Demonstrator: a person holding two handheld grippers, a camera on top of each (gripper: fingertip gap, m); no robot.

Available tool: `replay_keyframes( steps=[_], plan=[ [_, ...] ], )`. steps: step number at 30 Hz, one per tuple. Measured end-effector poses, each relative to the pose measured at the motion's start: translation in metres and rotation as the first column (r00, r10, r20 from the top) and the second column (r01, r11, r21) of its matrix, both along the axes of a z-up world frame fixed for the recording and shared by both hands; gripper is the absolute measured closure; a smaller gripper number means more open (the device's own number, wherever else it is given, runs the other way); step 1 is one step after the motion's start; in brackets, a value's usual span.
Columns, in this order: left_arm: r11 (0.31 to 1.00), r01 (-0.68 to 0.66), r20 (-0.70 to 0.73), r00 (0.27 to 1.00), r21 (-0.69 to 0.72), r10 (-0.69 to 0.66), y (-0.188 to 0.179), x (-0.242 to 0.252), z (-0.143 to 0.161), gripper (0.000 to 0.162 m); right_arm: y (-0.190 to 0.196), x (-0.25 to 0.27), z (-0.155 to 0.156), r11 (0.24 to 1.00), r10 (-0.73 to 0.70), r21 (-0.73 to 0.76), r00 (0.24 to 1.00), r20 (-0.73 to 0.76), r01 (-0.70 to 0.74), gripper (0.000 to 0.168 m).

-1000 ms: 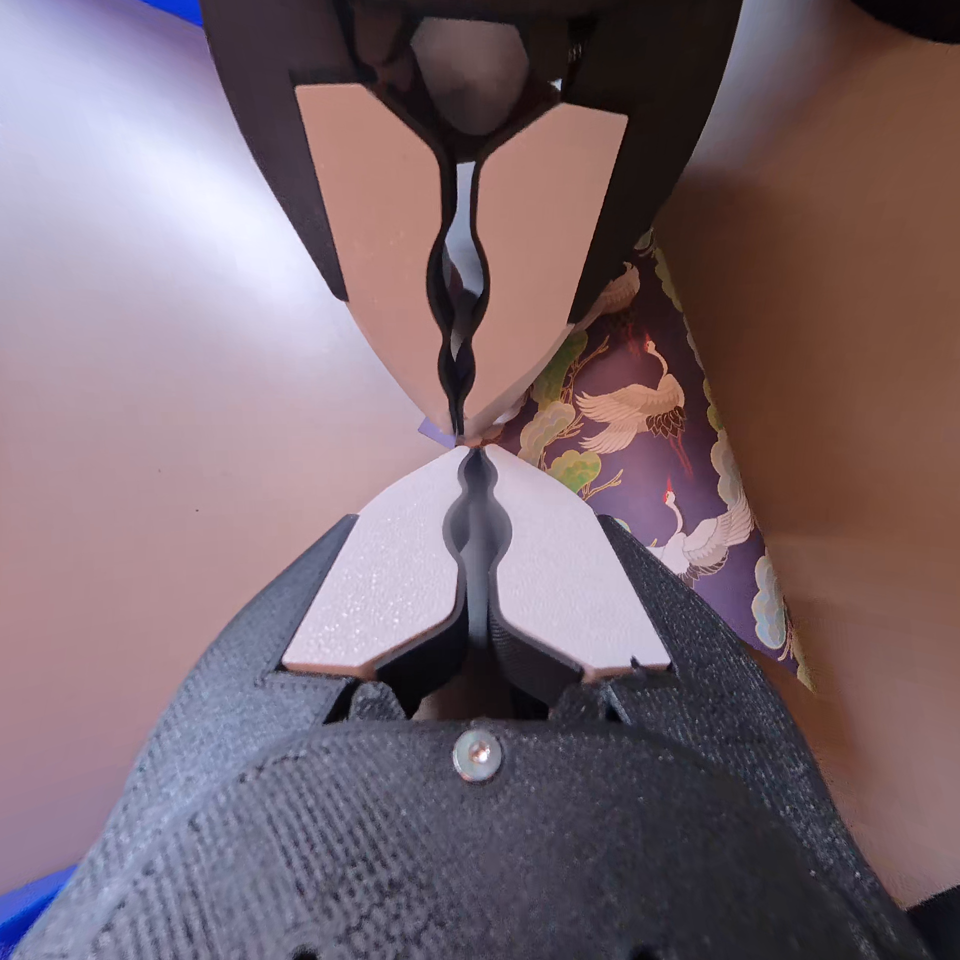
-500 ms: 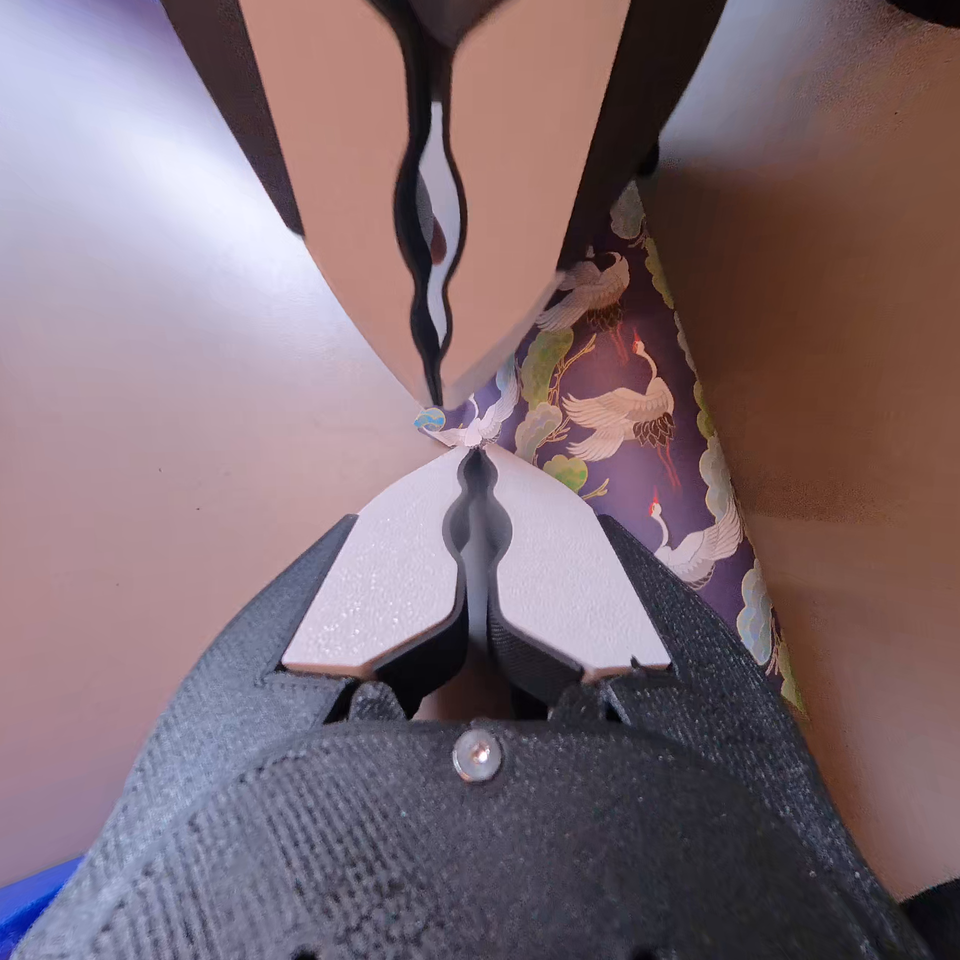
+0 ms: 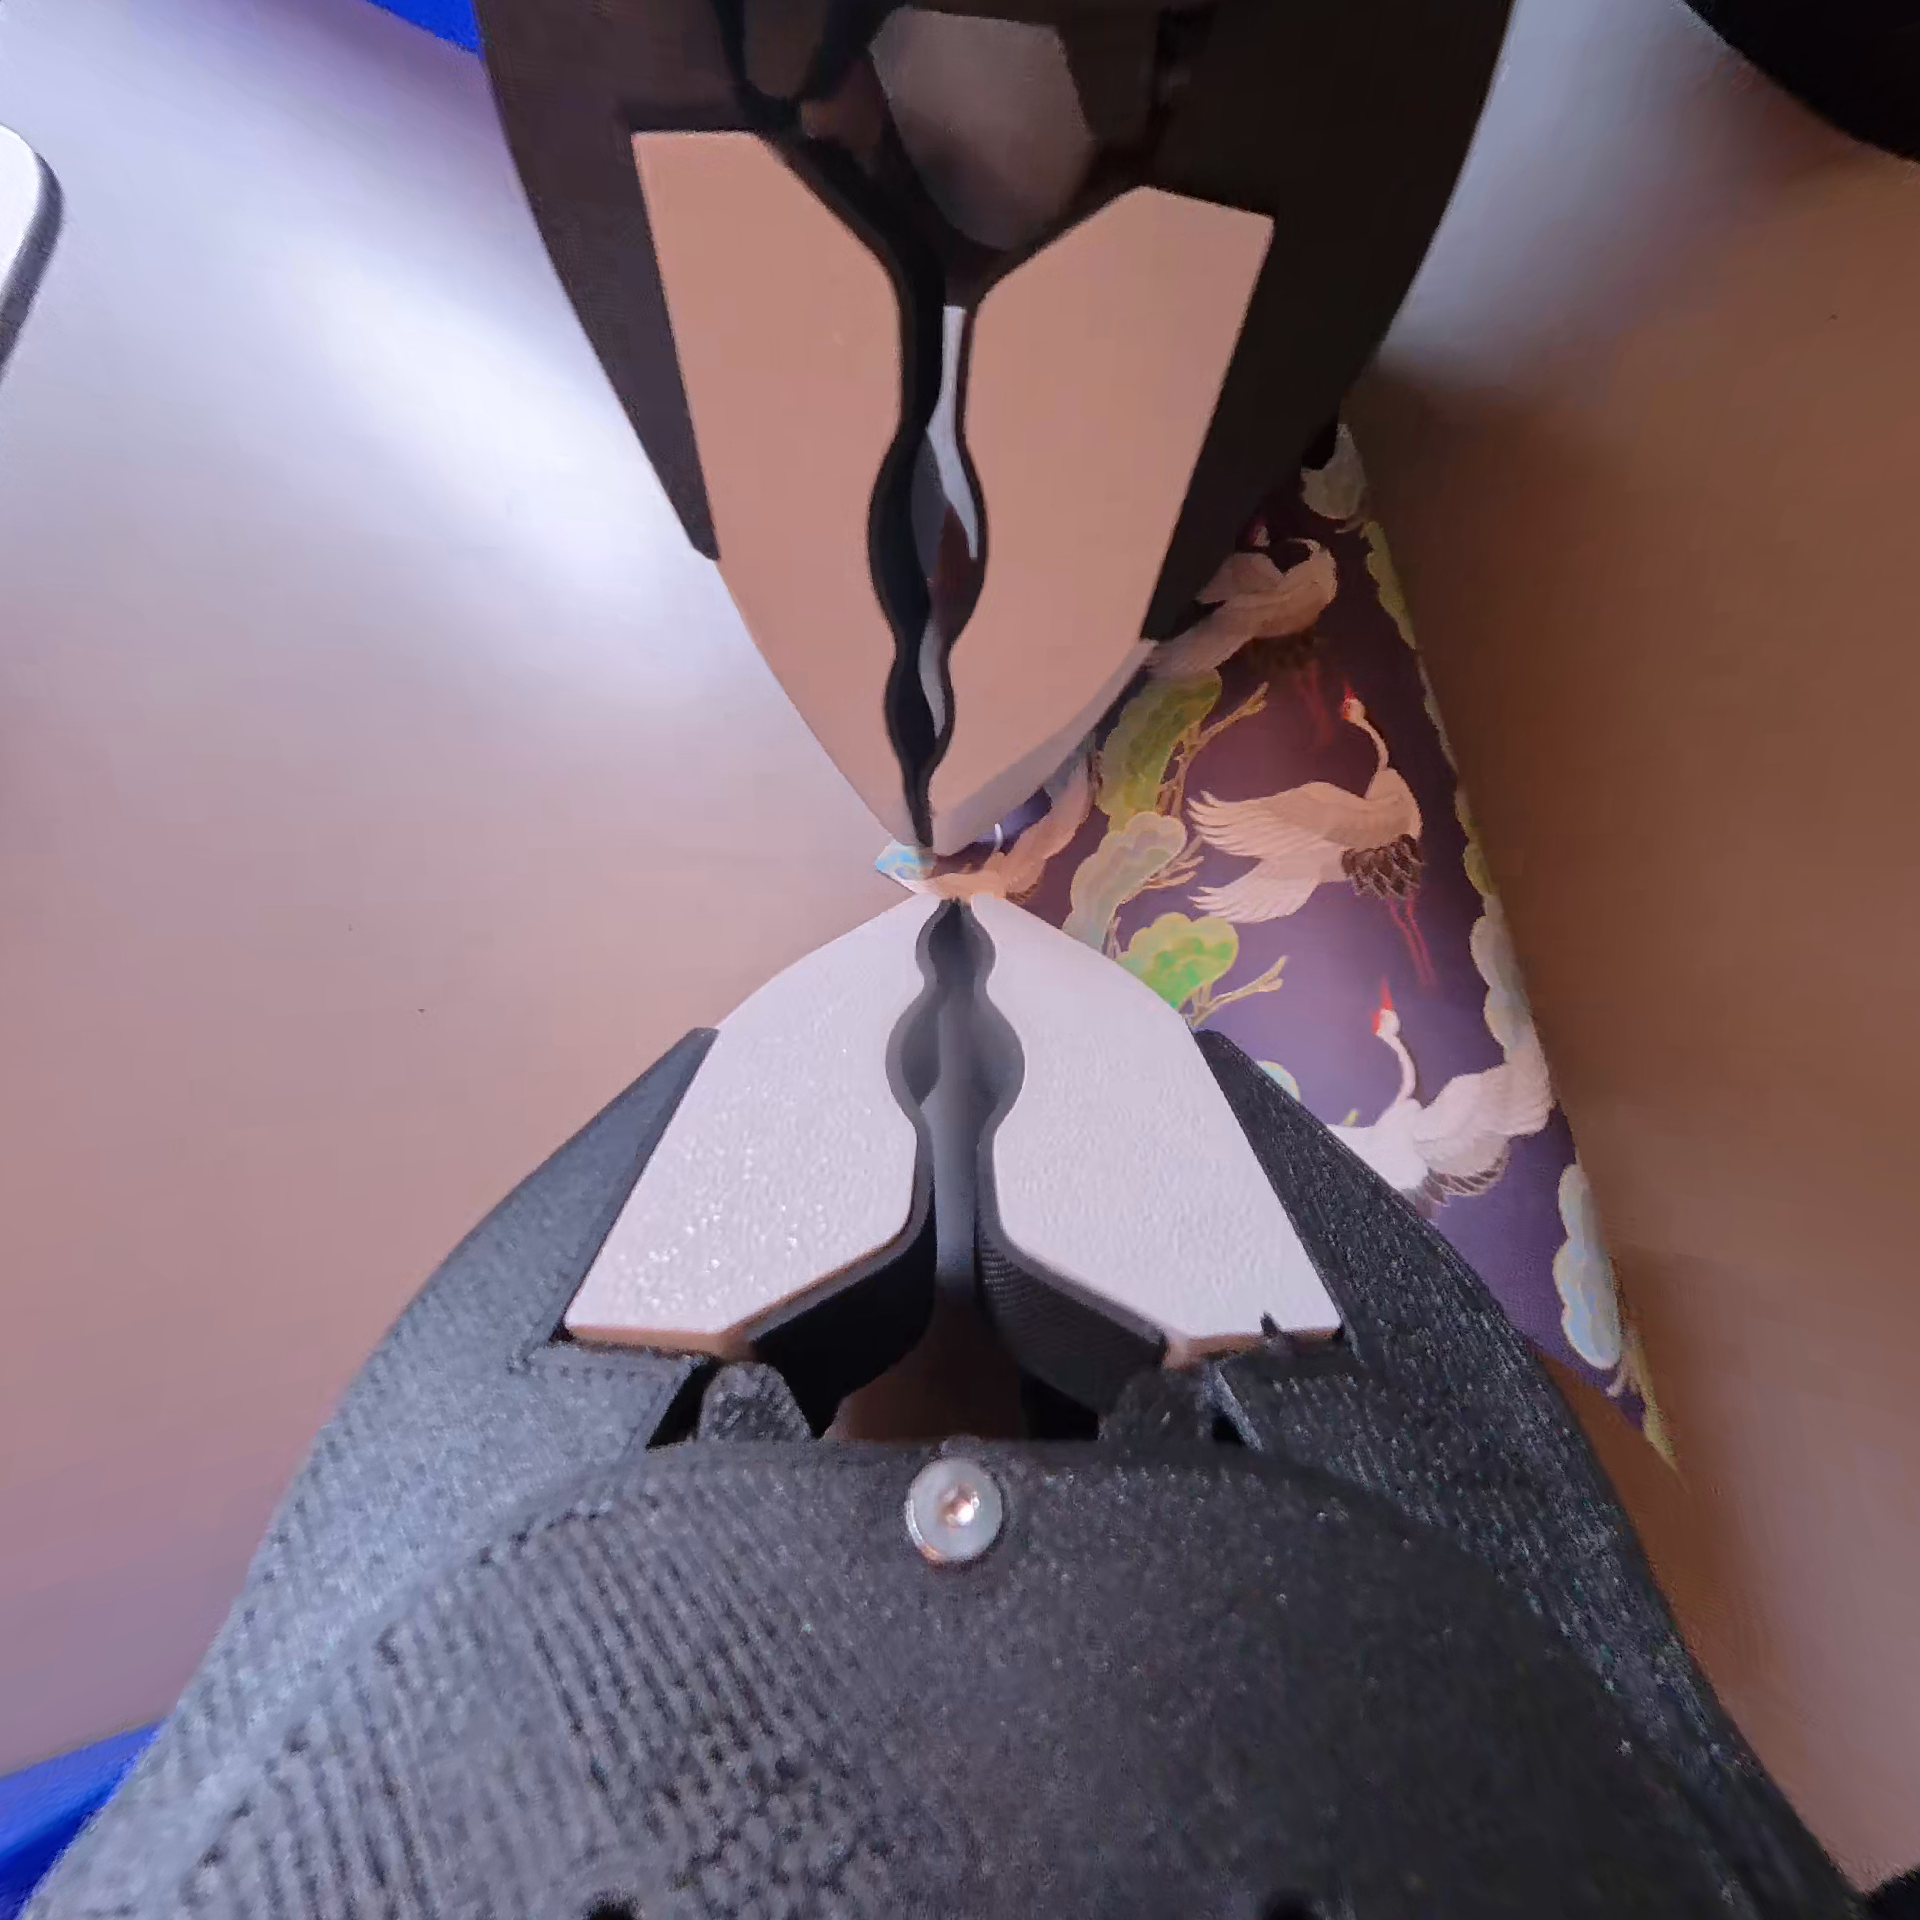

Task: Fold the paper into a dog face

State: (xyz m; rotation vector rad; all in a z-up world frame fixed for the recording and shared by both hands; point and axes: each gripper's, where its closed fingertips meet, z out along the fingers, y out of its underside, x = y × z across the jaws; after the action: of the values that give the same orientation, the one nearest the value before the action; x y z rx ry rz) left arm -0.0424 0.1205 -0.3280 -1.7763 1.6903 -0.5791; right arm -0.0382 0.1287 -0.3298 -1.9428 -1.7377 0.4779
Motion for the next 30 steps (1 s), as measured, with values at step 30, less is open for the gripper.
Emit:
replay_keyframes(
  steps=[30],
  plan=[
    [0.986,-0.012,-0.088,0.996,0.169,0.027,0.012,0.008,-0.001,0.162,-0.078,0.025,0.002,0.965,0.017,0.26,0.998,0.067,-0.034,0.168]
  ],
)
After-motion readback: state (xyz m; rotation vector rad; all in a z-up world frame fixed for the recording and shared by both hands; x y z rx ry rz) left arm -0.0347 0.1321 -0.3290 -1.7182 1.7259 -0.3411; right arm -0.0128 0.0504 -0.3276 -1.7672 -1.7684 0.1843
